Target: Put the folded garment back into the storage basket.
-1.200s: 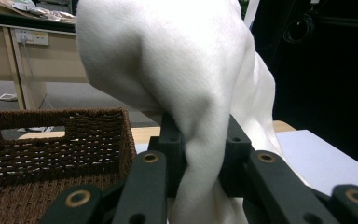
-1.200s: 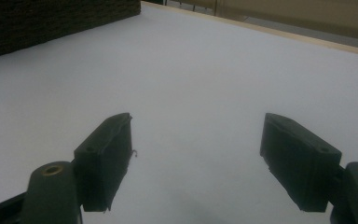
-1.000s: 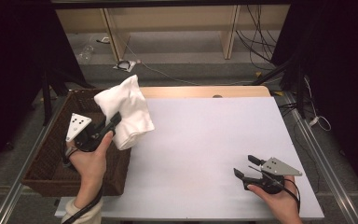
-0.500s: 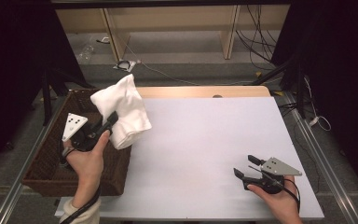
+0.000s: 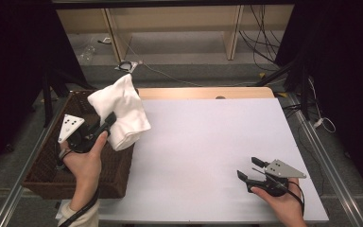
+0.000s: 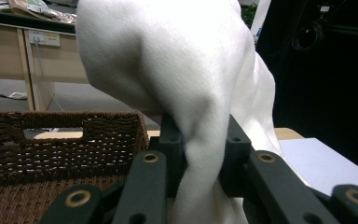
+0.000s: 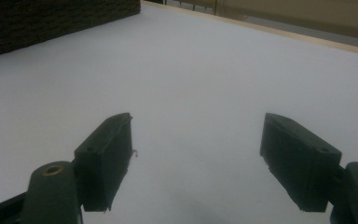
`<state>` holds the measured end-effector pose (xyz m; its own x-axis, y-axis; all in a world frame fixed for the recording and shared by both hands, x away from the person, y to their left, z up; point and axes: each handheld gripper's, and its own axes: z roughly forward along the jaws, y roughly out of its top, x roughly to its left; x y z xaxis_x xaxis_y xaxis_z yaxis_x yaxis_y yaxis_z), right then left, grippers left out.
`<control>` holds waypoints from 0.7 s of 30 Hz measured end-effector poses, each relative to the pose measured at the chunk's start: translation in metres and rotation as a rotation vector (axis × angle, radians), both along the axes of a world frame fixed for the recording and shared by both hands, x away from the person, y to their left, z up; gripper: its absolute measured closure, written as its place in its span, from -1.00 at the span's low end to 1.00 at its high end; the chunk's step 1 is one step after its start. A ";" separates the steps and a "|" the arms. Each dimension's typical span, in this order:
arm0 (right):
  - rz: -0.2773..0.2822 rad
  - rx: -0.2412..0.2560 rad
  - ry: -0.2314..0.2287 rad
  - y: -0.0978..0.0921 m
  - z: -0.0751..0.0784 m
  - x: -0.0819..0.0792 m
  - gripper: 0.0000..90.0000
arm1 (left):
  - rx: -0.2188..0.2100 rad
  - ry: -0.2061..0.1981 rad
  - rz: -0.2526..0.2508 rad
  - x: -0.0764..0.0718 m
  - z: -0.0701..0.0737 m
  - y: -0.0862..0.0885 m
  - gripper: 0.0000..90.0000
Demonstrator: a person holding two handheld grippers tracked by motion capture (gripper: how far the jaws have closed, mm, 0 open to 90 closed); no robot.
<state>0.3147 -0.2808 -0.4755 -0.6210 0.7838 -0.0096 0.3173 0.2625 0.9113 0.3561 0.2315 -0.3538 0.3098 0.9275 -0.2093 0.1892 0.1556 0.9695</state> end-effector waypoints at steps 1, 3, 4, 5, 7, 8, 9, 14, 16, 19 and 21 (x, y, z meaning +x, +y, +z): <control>0.000 0.000 0.000 0.000 0.000 0.000 -0.42 | 0.000 0.000 0.000 0.000 0.000 0.000 0.66; -0.001 0.001 -0.002 0.000 0.000 0.000 -0.42 | -0.001 0.001 0.001 0.000 0.000 0.001 0.66; -0.001 0.000 -0.003 0.000 0.000 0.000 -0.42 | -0.003 0.002 0.002 0.000 0.000 0.002 0.66; -0.001 0.000 -0.003 0.000 0.000 0.000 -0.42 | -0.003 0.002 0.004 0.000 0.000 0.003 0.66; -0.001 0.000 -0.002 0.000 0.000 0.000 -0.42 | -0.004 0.003 0.005 0.000 0.001 0.003 0.66; -0.001 0.001 0.000 0.000 0.000 0.000 -0.42 | -0.007 0.000 0.006 0.000 0.001 0.004 0.66; -0.001 0.000 0.000 0.000 0.000 0.000 -0.42 | -0.007 0.000 0.006 0.000 0.001 0.004 0.66; -0.001 0.002 -0.001 0.000 0.000 0.000 -0.42 | -0.009 0.002 0.009 0.000 0.001 0.007 0.66; -0.001 0.000 -0.001 0.000 0.000 0.000 -0.42 | -0.010 0.002 0.011 0.000 0.001 0.008 0.66; -0.001 0.002 -0.002 0.000 0.000 0.000 -0.42 | -0.014 0.003 0.015 0.000 0.001 0.010 0.66; -0.001 0.000 -0.002 0.000 0.000 0.000 -0.42 | -0.015 0.002 0.017 0.000 0.001 0.010 0.66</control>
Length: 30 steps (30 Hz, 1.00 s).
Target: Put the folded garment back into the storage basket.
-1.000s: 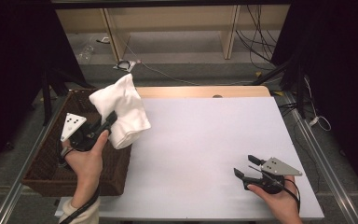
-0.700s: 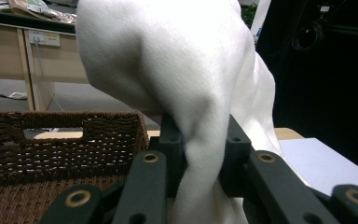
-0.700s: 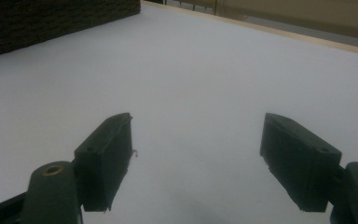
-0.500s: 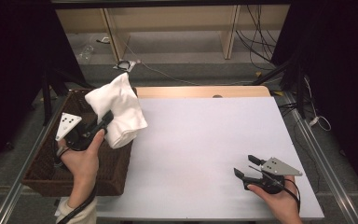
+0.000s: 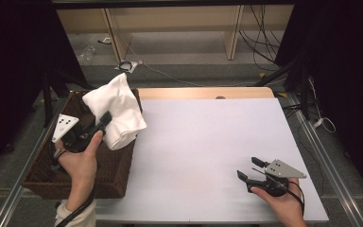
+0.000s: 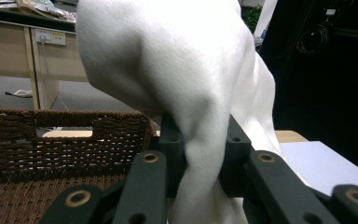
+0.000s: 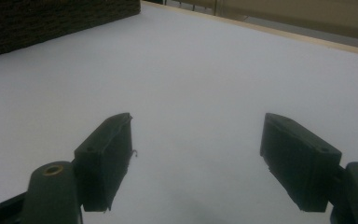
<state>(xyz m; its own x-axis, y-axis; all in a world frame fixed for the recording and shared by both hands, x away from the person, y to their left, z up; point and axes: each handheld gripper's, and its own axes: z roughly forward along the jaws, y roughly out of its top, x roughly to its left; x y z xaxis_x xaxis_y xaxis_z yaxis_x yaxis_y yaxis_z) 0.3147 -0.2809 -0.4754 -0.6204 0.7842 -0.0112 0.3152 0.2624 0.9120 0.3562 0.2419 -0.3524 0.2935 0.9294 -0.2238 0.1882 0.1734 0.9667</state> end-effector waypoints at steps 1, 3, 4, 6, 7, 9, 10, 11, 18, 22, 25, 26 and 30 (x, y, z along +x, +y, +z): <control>0.000 -0.001 0.001 0.000 0.000 0.000 -0.42 | 0.000 0.001 0.001 0.000 0.000 0.000 0.66; 0.000 0.000 0.000 0.000 0.000 0.000 -0.42 | -0.001 0.001 0.001 0.000 0.000 0.001 0.66; -0.001 0.002 0.000 0.000 0.000 0.000 -0.42 | 0.000 0.001 0.003 0.000 0.000 0.002 0.66; 0.000 0.002 0.000 0.000 0.000 0.000 -0.42 | -0.002 0.001 0.004 0.000 0.000 0.002 0.66; 0.000 0.000 0.000 0.000 0.000 0.000 -0.42 | -0.003 0.002 0.006 0.000 0.000 0.003 0.66; 0.000 0.000 0.000 0.000 0.000 0.000 -0.42 | -0.002 0.002 0.007 0.000 0.000 0.004 0.66; 0.000 0.000 -0.001 0.000 0.000 0.000 -0.42 | -0.003 0.002 0.008 0.000 0.000 0.005 0.66; 0.000 -0.001 0.000 0.000 0.000 0.000 -0.42 | -0.003 0.003 0.009 0.000 0.000 0.005 0.66; -0.001 0.001 0.000 0.000 0.000 0.000 -0.42 | -0.005 0.003 0.012 0.000 0.000 0.006 0.66; 0.000 0.000 0.000 0.000 0.000 0.000 -0.42 | -0.010 0.001 0.016 0.000 0.000 0.008 0.66; 0.000 0.001 0.000 0.000 0.000 0.000 -0.42 | -0.012 -0.001 0.020 0.000 0.001 0.010 0.66; 0.000 0.001 0.000 0.000 0.000 0.000 -0.42 | -0.012 -0.001 0.020 0.000 0.001 0.010 0.66; 0.000 0.000 0.002 0.000 0.000 0.000 -0.42 | -0.012 0.001 0.020 0.000 0.001 0.010 0.66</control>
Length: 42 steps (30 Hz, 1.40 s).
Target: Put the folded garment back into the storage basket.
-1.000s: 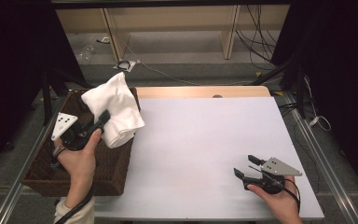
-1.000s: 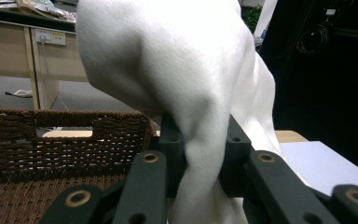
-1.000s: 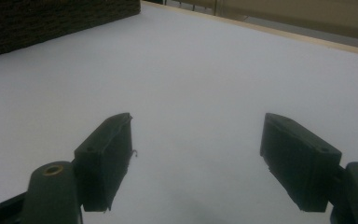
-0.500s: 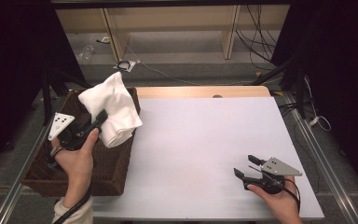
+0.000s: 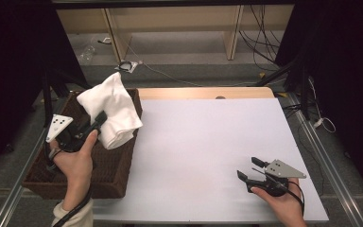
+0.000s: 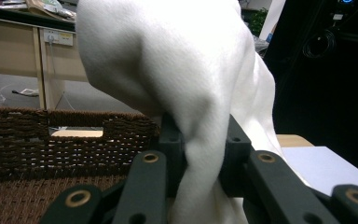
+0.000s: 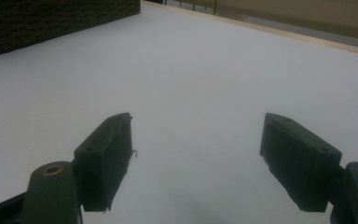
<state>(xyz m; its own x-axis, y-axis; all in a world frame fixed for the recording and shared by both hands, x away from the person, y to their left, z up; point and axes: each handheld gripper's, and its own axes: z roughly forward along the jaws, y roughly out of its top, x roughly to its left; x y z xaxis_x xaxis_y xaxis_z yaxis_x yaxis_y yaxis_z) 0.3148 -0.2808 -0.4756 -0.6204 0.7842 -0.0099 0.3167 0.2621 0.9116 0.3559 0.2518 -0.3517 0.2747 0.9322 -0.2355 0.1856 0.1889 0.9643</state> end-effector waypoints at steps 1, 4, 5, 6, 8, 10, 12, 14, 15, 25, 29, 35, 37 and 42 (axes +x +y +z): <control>0.000 0.000 0.000 0.000 0.000 0.000 -0.42 | 0.000 0.000 0.000 0.000 0.000 0.000 0.66; 0.000 0.000 0.000 0.000 0.000 0.000 -0.42 | -0.001 0.002 0.001 0.000 0.000 0.001 0.66; -0.003 -0.003 0.002 0.000 0.000 0.000 -0.42 | -0.001 0.002 0.001 0.000 0.000 0.001 0.66; -0.001 0.002 -0.001 0.000 0.000 0.000 -0.42 | -0.002 0.001 0.004 0.000 0.000 0.002 0.66; 0.000 0.002 0.000 0.000 0.000 0.000 -0.42 | -0.002 0.000 0.006 0.000 0.000 0.003 0.66; -0.002 -0.003 0.002 0.000 0.000 0.000 -0.42 | -0.005 0.000 0.009 0.000 0.000 0.004 0.66; 0.000 0.001 0.001 0.000 0.000 0.000 -0.42 | -0.007 0.001 0.012 0.000 0.000 0.005 0.66; -0.001 -0.003 0.004 0.000 0.000 0.000 -0.42 | -0.008 0.001 0.014 0.000 0.000 0.006 0.66; -0.001 -0.005 0.005 0.000 0.000 0.000 -0.42 | -0.009 0.001 0.015 0.000 0.000 0.006 0.66; 0.001 0.000 0.001 0.000 0.000 0.000 -0.42 | -0.013 0.000 0.022 0.000 0.000 0.010 0.66; -0.001 0.001 0.002 0.000 0.000 0.000 -0.42 | -0.018 -0.001 0.026 0.000 0.001 0.011 0.66; 0.000 0.001 0.000 0.000 0.000 0.000 -0.42 | -0.017 -0.002 0.027 -0.001 0.001 0.013 0.66; 0.000 0.002 0.000 0.000 0.000 0.000 -0.42 | -0.018 -0.001 0.027 -0.001 0.002 0.013 0.66; -0.001 0.001 0.001 0.000 0.000 0.000 -0.42 | -0.025 -0.004 0.032 -0.001 0.002 0.016 0.66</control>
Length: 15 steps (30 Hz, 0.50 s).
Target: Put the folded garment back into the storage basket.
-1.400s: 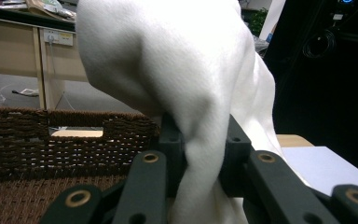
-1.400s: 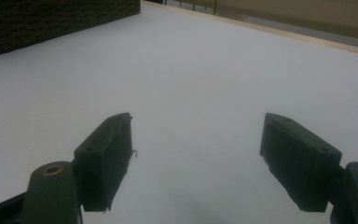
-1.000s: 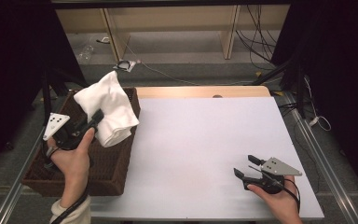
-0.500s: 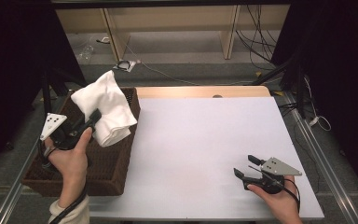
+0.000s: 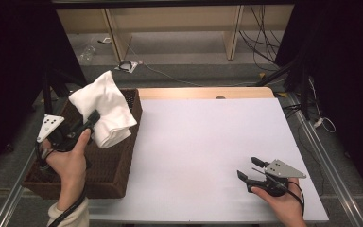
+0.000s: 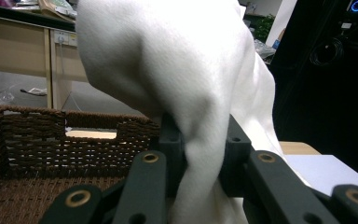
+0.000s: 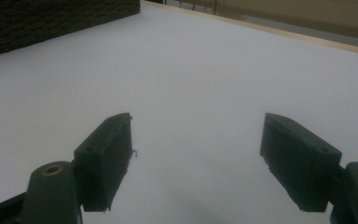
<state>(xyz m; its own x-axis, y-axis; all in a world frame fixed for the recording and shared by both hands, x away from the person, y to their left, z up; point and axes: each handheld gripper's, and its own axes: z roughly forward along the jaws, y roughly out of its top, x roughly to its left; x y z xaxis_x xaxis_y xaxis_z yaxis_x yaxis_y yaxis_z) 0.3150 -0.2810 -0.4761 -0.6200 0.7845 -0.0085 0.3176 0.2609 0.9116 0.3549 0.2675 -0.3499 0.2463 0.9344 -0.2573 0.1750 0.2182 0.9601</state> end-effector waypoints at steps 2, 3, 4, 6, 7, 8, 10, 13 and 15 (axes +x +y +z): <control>-0.001 -0.006 0.003 0.000 0.000 0.000 -0.43 | 0.001 0.000 0.003 0.000 0.000 0.001 0.66; -0.001 -0.007 0.004 0.000 0.000 0.000 -0.43 | 0.001 0.002 0.003 0.000 0.000 0.002 0.66; -0.001 -0.007 0.004 0.000 0.000 0.000 -0.43 | 0.001 0.002 0.003 0.000 0.000 0.002 0.66; 0.001 -0.003 0.001 0.000 0.000 0.000 -0.43 | 0.000 0.002 0.005 0.000 0.000 0.003 0.66; -0.001 -0.007 0.004 0.000 0.000 0.000 -0.43 | 0.000 0.003 0.006 0.000 0.000 0.004 0.66; -0.001 -0.007 0.003 0.000 0.000 0.000 -0.43 | -0.001 0.003 0.007 0.000 0.000 0.004 0.66; -0.001 -0.007 0.003 0.000 0.000 0.000 -0.43 | -0.008 0.000 0.008 0.000 0.000 0.005 0.66; -0.001 -0.008 0.004 0.000 0.000 0.000 -0.43 | -0.008 -0.001 0.007 0.000 0.001 0.005 0.66; 0.001 -0.004 0.001 0.000 0.000 0.000 -0.43 | -0.007 -0.001 0.008 -0.001 0.001 0.006 0.66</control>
